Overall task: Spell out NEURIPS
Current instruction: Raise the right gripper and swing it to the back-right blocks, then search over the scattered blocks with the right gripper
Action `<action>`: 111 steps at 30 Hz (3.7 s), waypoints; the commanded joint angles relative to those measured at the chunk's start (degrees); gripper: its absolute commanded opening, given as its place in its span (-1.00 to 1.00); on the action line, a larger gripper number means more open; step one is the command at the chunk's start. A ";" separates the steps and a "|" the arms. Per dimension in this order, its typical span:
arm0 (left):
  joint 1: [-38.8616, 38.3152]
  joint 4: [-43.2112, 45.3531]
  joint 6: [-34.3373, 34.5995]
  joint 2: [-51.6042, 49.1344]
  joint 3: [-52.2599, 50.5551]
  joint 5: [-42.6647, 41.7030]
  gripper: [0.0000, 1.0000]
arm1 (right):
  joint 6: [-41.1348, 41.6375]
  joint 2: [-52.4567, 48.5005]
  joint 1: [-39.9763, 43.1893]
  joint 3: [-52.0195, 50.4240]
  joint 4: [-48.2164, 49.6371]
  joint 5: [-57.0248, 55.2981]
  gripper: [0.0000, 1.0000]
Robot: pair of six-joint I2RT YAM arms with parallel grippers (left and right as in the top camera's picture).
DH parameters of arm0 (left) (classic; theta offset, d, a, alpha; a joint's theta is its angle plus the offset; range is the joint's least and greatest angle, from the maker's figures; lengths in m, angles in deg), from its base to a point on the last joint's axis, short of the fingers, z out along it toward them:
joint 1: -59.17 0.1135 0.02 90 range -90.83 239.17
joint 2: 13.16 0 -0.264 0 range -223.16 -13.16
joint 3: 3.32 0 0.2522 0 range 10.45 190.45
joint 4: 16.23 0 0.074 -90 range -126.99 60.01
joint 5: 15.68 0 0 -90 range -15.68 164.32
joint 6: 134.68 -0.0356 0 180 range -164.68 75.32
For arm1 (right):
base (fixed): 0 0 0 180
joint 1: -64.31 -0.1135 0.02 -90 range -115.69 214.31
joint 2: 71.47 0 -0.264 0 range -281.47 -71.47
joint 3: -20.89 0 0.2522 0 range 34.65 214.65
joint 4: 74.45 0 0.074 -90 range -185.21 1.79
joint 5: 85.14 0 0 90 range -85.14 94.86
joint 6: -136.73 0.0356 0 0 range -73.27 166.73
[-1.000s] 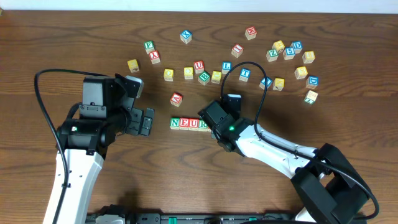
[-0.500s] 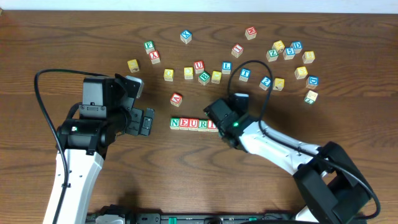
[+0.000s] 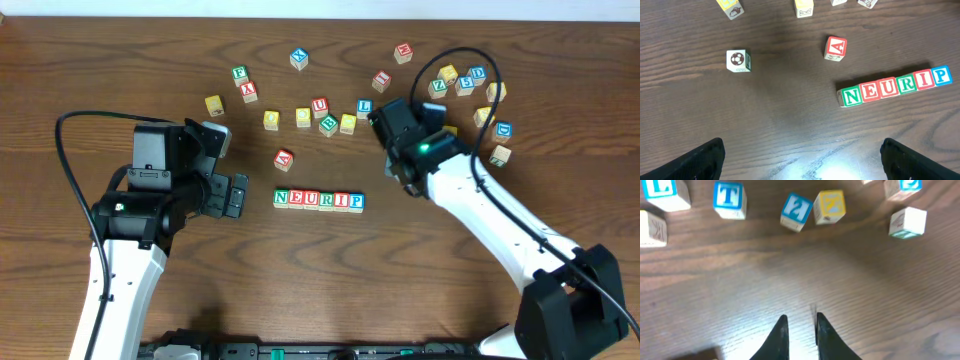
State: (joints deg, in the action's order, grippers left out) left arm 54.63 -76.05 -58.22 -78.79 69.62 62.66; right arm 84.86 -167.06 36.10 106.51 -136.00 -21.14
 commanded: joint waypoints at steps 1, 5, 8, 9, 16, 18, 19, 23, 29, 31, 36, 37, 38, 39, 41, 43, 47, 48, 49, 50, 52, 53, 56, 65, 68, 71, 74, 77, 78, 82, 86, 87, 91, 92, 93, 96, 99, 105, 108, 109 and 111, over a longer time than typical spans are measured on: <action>0.24 0.02 -0.35 0.04 1.42 0.55 0.96 | -3.17 0.87 2.36 2.21 -1.14 -0.85 -0.63; 0.24 0.02 -0.35 0.04 1.44 0.55 0.96 | -9.22 0.87 6.71 4.07 -1.57 7.98 -0.35; 0.24 0.02 -0.35 0.04 1.44 0.55 0.96 | -14.03 0.87 11.41 6.19 -3.04 17.55 -0.23; 0.24 0.02 -0.35 0.04 1.44 0.55 0.96 | -15.37 0.87 12.85 6.99 -3.80 19.69 -0.08; 0.24 0.02 -0.35 0.04 1.44 0.55 0.96 | -24.22 0.76 20.85 16.52 -11.69 25.09 0.68; 0.24 0.02 -0.35 0.04 1.44 0.55 0.96 | -25.20 0.74 22.03 18.86 -12.87 25.07 0.75; 0.24 0.02 -0.35 0.04 1.44 0.55 0.96 | -25.68 0.74 22.67 20.15 -13.46 25.07 0.75; 0.24 0.02 -0.35 0.04 1.42 0.55 0.95 | -27.04 -1.53 24.63 25.22 -17.99 25.07 0.86; 0.24 0.02 -0.35 0.04 1.44 0.55 0.96 | -29.03 -11.82 26.73 34.69 -26.36 23.96 0.98; 0.24 0.02 -0.35 0.04 1.42 0.55 0.96 | -29.14 -17.55 27.50 39.80 -30.23 21.75 0.99; 0.24 0.02 -0.35 0.04 1.44 0.55 0.96 | -30.99 -28.76 29.83 48.81 -34.16 18.91 0.99; 0.24 0.02 -0.37 0.04 1.42 0.55 0.96 | -31.23 -29.46 30.18 49.13 -33.97 18.58 0.99; 0.24 0.02 -0.37 0.04 1.42 0.55 0.96 | -31.63 -30.08 30.56 49.27 -33.62 18.56 0.99; 0.24 0.02 -0.35 0.04 1.44 0.55 0.96 | -31.63 -30.36 30.97 49.27 -33.09 18.36 0.99; 0.24 0.02 -0.35 0.04 1.42 0.55 0.96 | -31.82 -31.04 32.24 49.27 -30.99 17.27 0.99; 0.24 0.02 -0.35 0.04 1.42 0.55 0.96 | -32.61 -31.15 33.18 49.27 -29.83 17.16 0.99; 0.24 0.02 -0.35 0.04 1.42 0.55 0.96 | -37.00 -31.15 35.12 49.27 -28.81 19.34 0.98; 0.24 0.02 -0.35 0.04 1.44 0.55 0.96 | -38.51 -31.17 35.47 49.27 -28.79 20.39 0.98; 0.24 0.02 -0.35 0.04 1.42 0.55 0.96 | -39.54 -31.17 35.74 49.27 -28.76 21.14 0.99; 0.24 0.02 -0.35 0.04 1.44 0.55 0.95 | -40.59 -31.17 35.89 49.27 -28.70 22.05 0.99; 0.24 0.02 -0.37 0.04 1.42 0.55 0.96 | -42.05 -31.17 35.95 49.27 -28.39 23.28 0.99; 0.24 0.02 -0.35 0.04 1.44 0.55 0.96 | -42.12 -31.19 35.93 49.27 -27.85 23.41 0.99; 0.24 0.02 -0.35 0.04 1.44 0.55 0.96 | -42.34 -31.19 35.76 49.27 -26.40 23.63 0.99; 0.24 0.02 -0.35 0.04 1.44 0.55 0.96 | -44.24 -32.15 35.60 49.24 -19.37 23.85 0.98; 0.24 0.02 -0.35 0.04 1.42 0.55 0.96 | -44.89 -34.34 35.60 49.22 -17.86 25.14 0.96; 0.24 0.02 -0.35 0.04 1.42 0.55 0.96 | -45.59 -38.07 35.39 49.22 -16.37 25.33 0.90; 0.24 0.02 -0.35 0.04 1.44 0.55 0.96 | -47.67 -40.81 35.04 49.22 -15.76 25.33 0.90; 0.24 0.02 -0.35 0.04 1.44 0.55 0.96 | -50.99 -42.40 34.34 49.22 -14.12 25.57 0.95; 0.24 0.02 -0.35 0.04 1.44 0.55 0.95 | -51.98 -42.97 34.03 49.22 -13.86 25.53 0.96; 0.24 0.02 -0.35 0.04 1.44 0.55 0.96 | -52.11 -43.19 33.16 49.22 -13.09 25.53 0.92; 0.24 0.02 -0.35 0.04 1.44 0.55 0.96 | -52.59 -43.21 32.70 49.20 -13.11 25.51 0.82; 0.24 0.02 -0.35 0.04 1.44 0.55 0.96 | -52.59 -43.21 32.65 49.20 -13.11 25.51 0.82; 0.24 0.02 -0.35 0.04 1.42 0.55 0.96 | -52.57 -43.23 32.72 49.20 -13.09 25.51 0.79; 0.24 0.02 -0.35 0.04 1.44 0.55 0.95 | -52.57 -43.25 32.72 49.20 -13.07 25.51 0.79; 0.24 0.02 -0.37 0.04 1.44 0.55 0.96 | -52.57 -43.25 32.72 49.20 -13.07 25.51 0.79; 0.24 0.02 -0.35 0.04 1.44 0.55 0.96 | -52.57 -43.28 32.72 49.20 -13.05 25.51 0.72; 0.24 0.02 -0.37 0.04 1.44 0.55 0.96 | -52.54 -43.30 32.70 49.16 -12.85 25.51 0.66; 0.24 0.02 -0.35 0.04 1.44 0.55 0.95 | -51.87 -43.30 32.83 48.24 -11.78 25.51 0.54; 0.24 0.02 -0.35 0.04 1.42 0.55 0.96 | -51.89 -43.30 32.83 47.60 -11.32 25.51 0.53; 0.24 0.02 -0.35 0.04 1.42 0.55 0.96 | -51.89 -43.30 32.83 47.32 -11.15 25.51 0.51; 0.24 0.02 -0.35 0.04 1.42 0.55 0.96 | -51.89 -43.30 32.83 47.10 -11.06 25.51 0.49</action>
State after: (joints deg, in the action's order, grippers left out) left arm 54.63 -76.05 -58.22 -78.79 69.62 62.66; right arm 32.66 -210.08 68.97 154.53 -147.15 4.01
